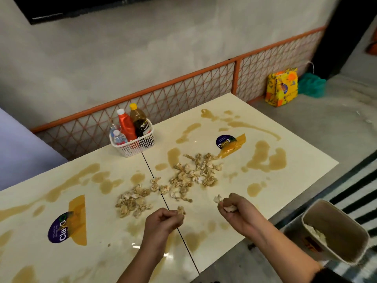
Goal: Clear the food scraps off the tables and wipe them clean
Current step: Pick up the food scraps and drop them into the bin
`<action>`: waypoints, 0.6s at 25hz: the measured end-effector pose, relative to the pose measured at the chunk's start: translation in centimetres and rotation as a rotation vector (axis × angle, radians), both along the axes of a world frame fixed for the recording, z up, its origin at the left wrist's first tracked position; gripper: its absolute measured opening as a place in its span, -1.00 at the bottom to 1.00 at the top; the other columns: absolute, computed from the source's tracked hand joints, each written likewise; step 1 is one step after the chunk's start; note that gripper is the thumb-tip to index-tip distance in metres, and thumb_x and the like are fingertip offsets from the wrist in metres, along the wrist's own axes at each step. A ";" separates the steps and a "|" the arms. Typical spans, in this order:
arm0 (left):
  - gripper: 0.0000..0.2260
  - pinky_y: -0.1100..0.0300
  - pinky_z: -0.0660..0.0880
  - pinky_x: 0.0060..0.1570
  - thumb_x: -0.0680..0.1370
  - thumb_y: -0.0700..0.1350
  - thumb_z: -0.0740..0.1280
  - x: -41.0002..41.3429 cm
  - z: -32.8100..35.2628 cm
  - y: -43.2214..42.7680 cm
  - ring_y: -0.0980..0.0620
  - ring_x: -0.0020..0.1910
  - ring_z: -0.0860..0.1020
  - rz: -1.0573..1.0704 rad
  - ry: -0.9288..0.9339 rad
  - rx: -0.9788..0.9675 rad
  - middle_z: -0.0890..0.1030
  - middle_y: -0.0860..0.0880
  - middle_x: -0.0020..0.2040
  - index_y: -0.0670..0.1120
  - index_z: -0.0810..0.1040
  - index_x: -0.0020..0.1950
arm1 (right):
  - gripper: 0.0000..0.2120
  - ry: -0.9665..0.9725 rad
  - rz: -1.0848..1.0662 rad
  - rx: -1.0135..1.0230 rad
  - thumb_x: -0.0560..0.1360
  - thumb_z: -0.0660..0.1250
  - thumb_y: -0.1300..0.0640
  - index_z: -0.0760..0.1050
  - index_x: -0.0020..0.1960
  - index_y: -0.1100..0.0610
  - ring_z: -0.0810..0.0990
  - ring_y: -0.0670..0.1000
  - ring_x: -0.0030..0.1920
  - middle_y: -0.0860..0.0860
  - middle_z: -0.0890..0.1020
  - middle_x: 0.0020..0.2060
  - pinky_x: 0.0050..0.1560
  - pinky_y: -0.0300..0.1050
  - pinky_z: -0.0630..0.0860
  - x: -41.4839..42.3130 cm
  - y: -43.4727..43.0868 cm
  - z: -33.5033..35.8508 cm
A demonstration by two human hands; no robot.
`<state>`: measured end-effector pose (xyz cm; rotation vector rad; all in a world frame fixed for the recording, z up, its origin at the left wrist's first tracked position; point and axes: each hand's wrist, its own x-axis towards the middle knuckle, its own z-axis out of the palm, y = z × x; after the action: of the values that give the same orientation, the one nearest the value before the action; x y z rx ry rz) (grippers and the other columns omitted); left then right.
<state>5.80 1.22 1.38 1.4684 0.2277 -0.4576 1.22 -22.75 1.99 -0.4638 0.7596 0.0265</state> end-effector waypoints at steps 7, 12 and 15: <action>-0.84 0.19 0.57 -0.05 0.50 -0.25 0.46 -2.7 1.0 -10.1 0.01 -0.12 0.63 -0.158 -0.019 0.014 0.70 -0.04 -0.18 -0.11 0.69 0.06 | -0.59 0.028 -0.003 0.220 0.34 0.05 0.51 0.44 0.12 0.34 0.38 0.07 -0.31 0.22 0.49 -0.12 -0.50 -0.17 0.47 -3.4 -5.3 0.2; -0.80 0.14 0.58 -0.04 0.64 -0.14 0.28 -4.4 0.2 -15.7 0.01 -0.12 0.63 -0.158 0.063 0.030 0.67 -0.13 -0.10 -0.23 0.63 0.00 | -0.71 0.067 -0.086 0.312 0.41 -0.04 0.45 0.43 -0.14 0.25 0.33 0.05 -0.42 0.12 0.43 -0.37 -0.48 -0.16 0.40 -5.5 -8.8 -0.5; -0.79 -0.04 0.60 0.10 0.65 -0.16 0.26 -5.2 0.1 -18.3 -0.13 0.07 0.67 -0.122 0.193 -0.073 0.70 -0.13 0.05 -0.32 0.55 0.05 | -0.82 0.049 -0.095 0.341 0.46 0.15 0.29 0.37 -0.31 0.19 0.29 0.03 -0.49 0.05 0.27 -0.43 -0.43 -0.17 0.32 -6.6 -10.4 -0.2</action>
<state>0.61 -17.10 1.47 1.3716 0.2721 -0.7012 -5.42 -33.18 1.77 -0.1026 0.8063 0.0784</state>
